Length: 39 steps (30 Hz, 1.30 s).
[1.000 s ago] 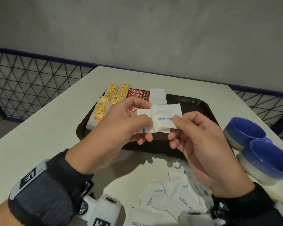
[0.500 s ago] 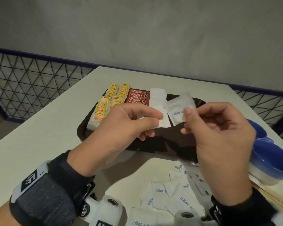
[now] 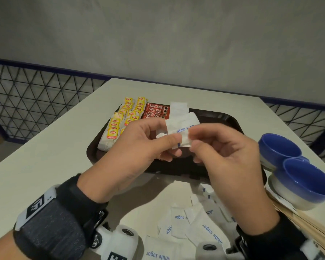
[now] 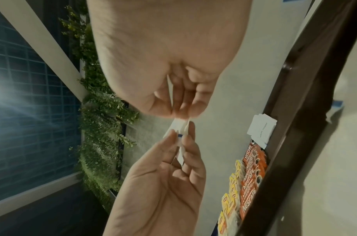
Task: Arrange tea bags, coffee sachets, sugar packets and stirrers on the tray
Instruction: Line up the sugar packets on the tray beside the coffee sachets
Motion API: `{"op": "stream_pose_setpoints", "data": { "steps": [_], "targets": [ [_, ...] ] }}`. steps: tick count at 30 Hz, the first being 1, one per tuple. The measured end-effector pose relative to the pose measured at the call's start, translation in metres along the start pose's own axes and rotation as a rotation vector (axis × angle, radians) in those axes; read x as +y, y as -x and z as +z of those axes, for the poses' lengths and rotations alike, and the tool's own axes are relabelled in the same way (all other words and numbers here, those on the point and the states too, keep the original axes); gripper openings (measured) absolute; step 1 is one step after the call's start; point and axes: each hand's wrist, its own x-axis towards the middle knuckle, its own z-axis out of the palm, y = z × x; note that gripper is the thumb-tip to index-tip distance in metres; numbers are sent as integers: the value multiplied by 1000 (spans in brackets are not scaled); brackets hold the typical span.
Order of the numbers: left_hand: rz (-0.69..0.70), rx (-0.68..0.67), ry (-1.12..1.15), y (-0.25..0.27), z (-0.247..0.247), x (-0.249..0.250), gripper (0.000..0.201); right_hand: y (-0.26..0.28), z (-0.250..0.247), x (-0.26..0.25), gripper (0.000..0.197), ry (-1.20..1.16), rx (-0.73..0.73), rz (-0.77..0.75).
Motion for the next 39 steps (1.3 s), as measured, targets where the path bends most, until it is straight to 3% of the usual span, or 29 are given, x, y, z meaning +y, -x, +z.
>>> {"op": "stream_pose_setpoints", "data": {
  "steps": [4,6,8,17,24,39],
  "targets": [
    [-18,-9,33,1,-1,1,21,-7,-4,1,26,-11,130,175],
    [-24,-33,56,1,-1,1,26,-8,-4,1,27,-4,69,254],
    [-28,-51,70,2,-1,2,31,-8,-3,1,15,-33,-12,295],
    [-69,-73,177,3,-2,9,58,-6,-7,3,13,-126,-51,266],
    [-118,20,164,0,0,10,53,-5,-5,4,12,-136,-21,255],
    [-119,-30,59,-1,-6,4,28,-5,-4,4,11,-155,-28,299]
  ]
}}
